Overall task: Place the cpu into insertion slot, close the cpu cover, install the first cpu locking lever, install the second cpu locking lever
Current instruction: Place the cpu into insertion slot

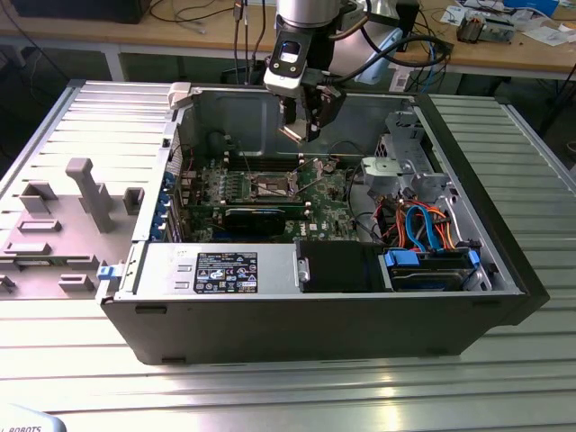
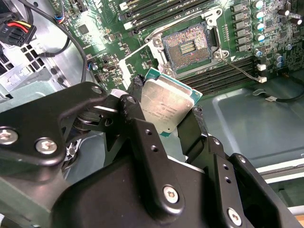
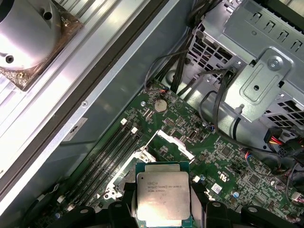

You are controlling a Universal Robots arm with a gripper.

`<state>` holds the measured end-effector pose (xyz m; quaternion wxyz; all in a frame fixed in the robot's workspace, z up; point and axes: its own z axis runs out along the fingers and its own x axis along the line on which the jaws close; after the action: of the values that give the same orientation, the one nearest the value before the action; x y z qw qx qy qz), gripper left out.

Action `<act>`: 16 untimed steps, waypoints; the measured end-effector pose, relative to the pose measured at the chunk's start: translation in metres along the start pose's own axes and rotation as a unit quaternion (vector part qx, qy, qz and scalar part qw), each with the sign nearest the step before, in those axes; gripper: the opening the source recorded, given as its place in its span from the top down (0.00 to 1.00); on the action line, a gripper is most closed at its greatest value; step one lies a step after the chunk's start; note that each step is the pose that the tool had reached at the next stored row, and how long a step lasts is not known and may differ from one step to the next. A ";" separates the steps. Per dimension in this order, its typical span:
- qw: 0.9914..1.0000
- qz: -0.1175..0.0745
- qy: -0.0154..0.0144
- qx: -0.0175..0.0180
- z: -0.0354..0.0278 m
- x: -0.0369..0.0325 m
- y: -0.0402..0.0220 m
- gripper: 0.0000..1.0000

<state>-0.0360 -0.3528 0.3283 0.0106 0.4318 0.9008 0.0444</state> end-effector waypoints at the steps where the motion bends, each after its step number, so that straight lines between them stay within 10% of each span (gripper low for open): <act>1: 1.000 0.000 0.000 0.000 0.0000 0.0000 0.0000 0.46; 16: 1.000 0.005 0.000 0.000 0.0002 0.0000 0.0000 0.46</act>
<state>-0.0360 -0.3529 0.3281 0.0108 0.4366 0.8985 0.0443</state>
